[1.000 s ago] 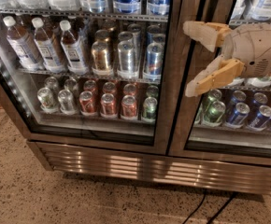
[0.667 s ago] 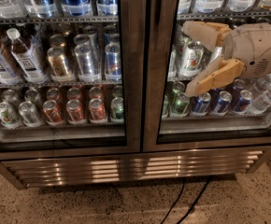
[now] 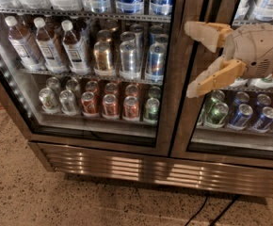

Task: Open left fridge door

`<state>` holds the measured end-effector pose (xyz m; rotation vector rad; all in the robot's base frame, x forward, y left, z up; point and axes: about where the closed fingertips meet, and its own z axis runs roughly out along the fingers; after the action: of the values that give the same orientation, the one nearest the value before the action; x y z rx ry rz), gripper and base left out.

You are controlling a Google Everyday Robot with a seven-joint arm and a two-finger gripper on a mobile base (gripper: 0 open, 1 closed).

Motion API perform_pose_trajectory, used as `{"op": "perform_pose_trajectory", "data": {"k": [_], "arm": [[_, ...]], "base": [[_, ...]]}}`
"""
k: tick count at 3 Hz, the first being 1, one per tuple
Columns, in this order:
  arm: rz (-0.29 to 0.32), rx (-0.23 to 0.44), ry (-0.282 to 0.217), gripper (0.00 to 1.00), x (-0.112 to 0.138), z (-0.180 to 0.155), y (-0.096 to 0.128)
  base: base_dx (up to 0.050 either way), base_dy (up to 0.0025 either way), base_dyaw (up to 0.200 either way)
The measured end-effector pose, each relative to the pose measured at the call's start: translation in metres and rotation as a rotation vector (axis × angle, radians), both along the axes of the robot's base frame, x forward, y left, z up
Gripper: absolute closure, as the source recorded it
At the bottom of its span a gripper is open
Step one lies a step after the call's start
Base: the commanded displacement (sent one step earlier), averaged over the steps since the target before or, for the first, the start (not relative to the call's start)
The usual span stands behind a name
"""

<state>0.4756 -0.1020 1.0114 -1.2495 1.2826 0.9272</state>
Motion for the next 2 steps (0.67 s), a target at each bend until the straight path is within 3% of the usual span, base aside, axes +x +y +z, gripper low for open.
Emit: {"op": "perform_pose_trajectory", "data": {"k": [2], "arm": [[-0.248, 0.052, -0.035, 0.00, 0.001, 0.014, -0.073]], "base": [[0.000, 0.00000, 0.000]]}}
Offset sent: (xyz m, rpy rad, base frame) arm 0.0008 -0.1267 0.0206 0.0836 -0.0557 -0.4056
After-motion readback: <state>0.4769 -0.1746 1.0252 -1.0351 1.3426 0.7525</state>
